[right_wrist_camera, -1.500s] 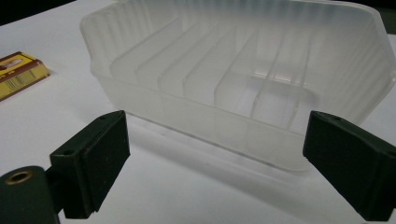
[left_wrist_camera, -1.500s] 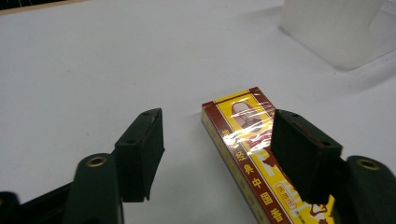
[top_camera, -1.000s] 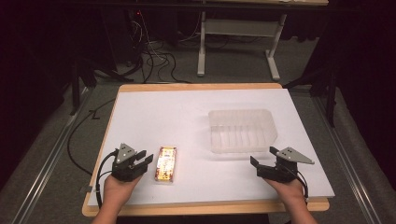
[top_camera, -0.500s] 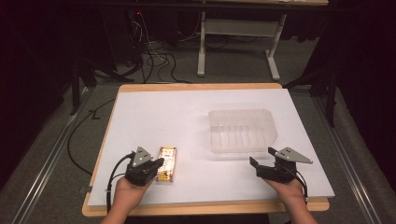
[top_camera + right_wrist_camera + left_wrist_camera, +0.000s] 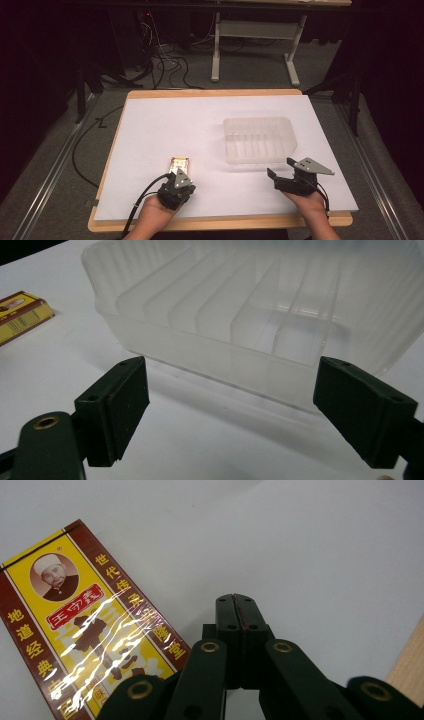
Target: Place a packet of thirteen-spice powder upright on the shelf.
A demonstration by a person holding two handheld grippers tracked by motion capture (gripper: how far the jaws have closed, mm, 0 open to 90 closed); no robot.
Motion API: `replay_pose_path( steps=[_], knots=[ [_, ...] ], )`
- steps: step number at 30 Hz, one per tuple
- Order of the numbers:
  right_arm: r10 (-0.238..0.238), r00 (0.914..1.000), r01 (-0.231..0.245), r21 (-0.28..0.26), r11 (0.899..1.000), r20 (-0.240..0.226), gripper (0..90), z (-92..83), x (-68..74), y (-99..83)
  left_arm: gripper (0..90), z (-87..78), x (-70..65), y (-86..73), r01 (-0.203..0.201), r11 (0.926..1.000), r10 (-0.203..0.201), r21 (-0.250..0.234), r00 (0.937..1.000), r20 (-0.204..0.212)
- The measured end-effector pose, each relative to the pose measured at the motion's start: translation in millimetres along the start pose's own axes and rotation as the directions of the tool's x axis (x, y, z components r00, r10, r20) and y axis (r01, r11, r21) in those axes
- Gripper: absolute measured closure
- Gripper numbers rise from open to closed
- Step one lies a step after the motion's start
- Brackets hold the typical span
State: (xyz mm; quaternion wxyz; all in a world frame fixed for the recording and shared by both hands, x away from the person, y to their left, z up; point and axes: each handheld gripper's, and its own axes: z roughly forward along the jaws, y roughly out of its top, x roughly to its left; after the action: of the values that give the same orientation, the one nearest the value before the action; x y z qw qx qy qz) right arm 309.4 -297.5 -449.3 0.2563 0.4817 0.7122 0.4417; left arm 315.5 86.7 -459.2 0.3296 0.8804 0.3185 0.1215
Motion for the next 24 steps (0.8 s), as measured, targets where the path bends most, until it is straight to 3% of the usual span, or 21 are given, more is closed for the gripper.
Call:
replay_pose_path(
  steps=[2, 8, 15, 24],
  knots=[
    [0.001, 1.0, -0.001, 0.002, 1.0, 0.0, 15.0, 0.1, -0.1, -0.1, 90.0, 1.8, 1.4, -0.5, 0.006, 0.9997, -0.006, 0.023, 1.0, -0.007],
    [-0.002, 1.0, 0.002, 0.007, 1.0, 0.001, 15.2, 0.9, 0.0, -0.4, 90.0, -0.6, 6.9, -1.7, 0.017, 0.9993, -0.016, 0.033, 0.9996, -0.023],
    [-0.001, 1.0, 0.001, 0.012, 1.0, 0.002, 15.4, 0.5, -0.3, -0.7, 90.0, -5.5, 22.0, -7.7, 0.066, 0.9962, -0.062, 0.058, 0.9962, -0.06],
    [-0.006, 1.0, 0.006, 0.01, 1.0, 0.0, 15.4, 1.1, 0.1, -0.5, 90.0, -10.8, 26.8, -8.2, 0.078, 0.9964, -0.075, 0.035, 0.995, -0.065]
  ],
)
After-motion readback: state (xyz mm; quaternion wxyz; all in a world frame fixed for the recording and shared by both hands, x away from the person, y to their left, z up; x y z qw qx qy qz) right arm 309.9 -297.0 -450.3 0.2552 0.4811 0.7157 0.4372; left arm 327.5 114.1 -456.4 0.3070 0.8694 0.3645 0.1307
